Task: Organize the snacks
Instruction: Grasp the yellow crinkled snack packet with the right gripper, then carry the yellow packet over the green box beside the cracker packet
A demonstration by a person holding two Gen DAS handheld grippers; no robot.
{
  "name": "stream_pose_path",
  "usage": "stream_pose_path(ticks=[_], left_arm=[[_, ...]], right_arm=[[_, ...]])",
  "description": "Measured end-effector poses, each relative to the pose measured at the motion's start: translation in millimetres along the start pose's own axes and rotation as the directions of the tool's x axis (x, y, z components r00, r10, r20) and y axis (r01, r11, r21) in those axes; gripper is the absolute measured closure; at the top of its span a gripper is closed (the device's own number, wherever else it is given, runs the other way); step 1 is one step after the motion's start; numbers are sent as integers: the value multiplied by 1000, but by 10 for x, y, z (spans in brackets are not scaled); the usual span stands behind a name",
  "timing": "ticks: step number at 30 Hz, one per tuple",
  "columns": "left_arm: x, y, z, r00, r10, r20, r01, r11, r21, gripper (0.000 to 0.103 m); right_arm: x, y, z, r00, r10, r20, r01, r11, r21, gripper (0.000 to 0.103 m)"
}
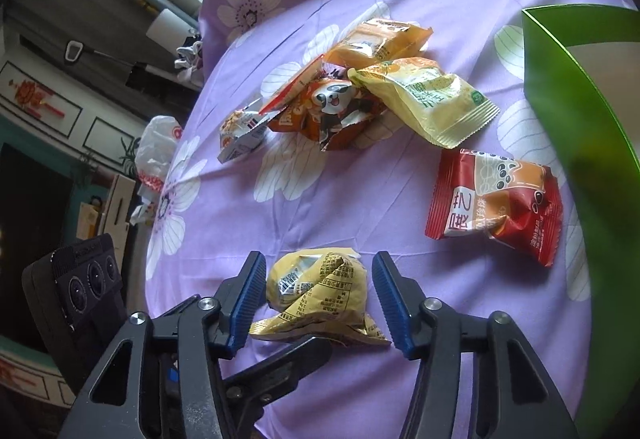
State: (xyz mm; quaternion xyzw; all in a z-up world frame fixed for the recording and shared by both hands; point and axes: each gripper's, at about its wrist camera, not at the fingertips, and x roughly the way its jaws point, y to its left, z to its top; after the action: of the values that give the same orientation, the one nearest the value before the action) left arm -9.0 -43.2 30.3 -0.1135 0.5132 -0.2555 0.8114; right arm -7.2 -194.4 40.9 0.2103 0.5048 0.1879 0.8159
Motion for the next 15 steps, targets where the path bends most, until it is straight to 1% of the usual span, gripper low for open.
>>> stream_pose_path(ticks=[2,3,5,8,10,12,13,14,15], left_arm=[[41,3,-6,1000,-2,-5,2,1000,-8,15],[53,12,-5,1000,-1,-1,1,1000,-13,15],[52,1,1,1000,-3,15,3,1000,-9,19],[79,-9,3,1000,-22,18,23,1000,-5,25],[102,-22,2,1000,-15,22,16,1000,-2,29],[95,-43,-2,1000,-6,28,6,1000,18,33],[102,-59,-7,1000,-15,26,14,1000,23,42],[116,-65,-6,1000,-24,19,24,999,22,45],[121,-61,-7,999,-25,21,24,1000,16,45]], right_arm=[[48,4,-10,1000,-19,-12,18,1000,-7,60],[64,0,-15,1000,-26,-14,26,1000,-9,61],[90,-2,-28,1000,-20,-19,20,1000,-11,61],[131,2,-44,999,-3,-36,2,1000,-14,61],[167,3,-50,999,11,-48,-11,1000,-13,62],[184,-1,-53,999,8,-48,-8,1000,-15,62],[190,2,-56,999,5,-47,-6,1000,-17,62],[190,4,-57,999,2,-48,-3,1000,-19,63],[190,9,-61,999,2,-47,-3,1000,-21,63]])
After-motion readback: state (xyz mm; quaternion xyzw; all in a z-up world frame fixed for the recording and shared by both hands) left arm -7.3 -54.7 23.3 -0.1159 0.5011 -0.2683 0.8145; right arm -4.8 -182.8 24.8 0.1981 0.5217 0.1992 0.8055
